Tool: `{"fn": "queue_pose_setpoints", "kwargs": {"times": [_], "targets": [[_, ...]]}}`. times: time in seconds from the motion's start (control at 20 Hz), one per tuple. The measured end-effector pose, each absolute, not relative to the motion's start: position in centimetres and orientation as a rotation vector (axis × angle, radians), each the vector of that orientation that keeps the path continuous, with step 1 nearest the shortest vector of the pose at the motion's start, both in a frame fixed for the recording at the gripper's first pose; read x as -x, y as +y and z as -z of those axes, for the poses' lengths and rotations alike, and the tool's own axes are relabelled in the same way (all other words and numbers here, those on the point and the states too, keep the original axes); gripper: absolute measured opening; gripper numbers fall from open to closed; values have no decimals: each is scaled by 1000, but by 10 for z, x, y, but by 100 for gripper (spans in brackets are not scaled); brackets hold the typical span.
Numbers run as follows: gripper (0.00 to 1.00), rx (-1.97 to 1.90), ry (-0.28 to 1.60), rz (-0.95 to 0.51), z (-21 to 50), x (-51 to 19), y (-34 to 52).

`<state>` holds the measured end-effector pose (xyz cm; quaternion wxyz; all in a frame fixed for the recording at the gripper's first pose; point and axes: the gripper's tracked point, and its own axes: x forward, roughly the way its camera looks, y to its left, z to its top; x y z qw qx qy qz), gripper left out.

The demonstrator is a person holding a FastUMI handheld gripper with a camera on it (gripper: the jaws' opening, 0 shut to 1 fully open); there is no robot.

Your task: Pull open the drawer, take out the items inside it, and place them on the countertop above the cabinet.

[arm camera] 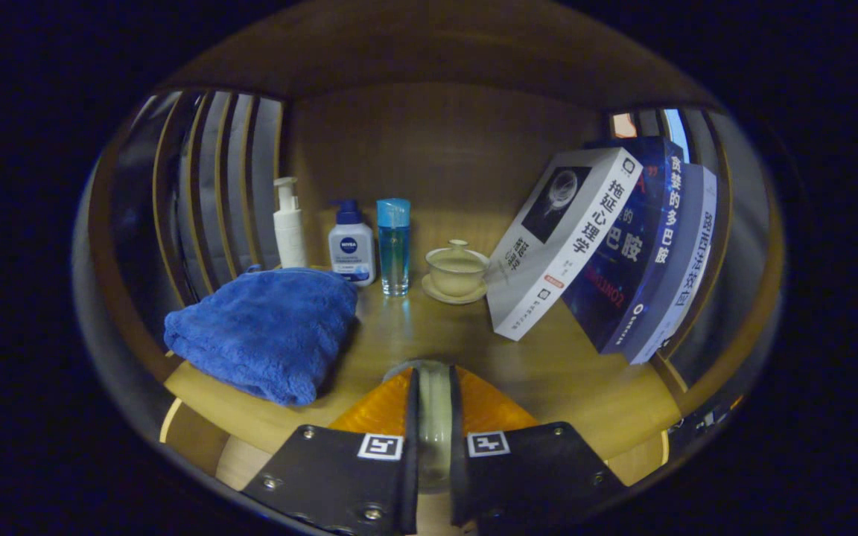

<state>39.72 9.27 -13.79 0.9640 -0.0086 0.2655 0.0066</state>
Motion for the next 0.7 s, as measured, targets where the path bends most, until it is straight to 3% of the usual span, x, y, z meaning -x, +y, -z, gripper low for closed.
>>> {"fn": "queue_pose_setpoints", "kwargs": {"times": [0.35, 0.4, 0.55, 0.7], "targets": [[22, 4, 518, -13, 137, -395, 93], [27, -9, 489, -26, 131, -397, 96], [66, -46, 386, -89, 104, -389, 107], [69, -10, 293, -95, 72, -367, 106]]}}
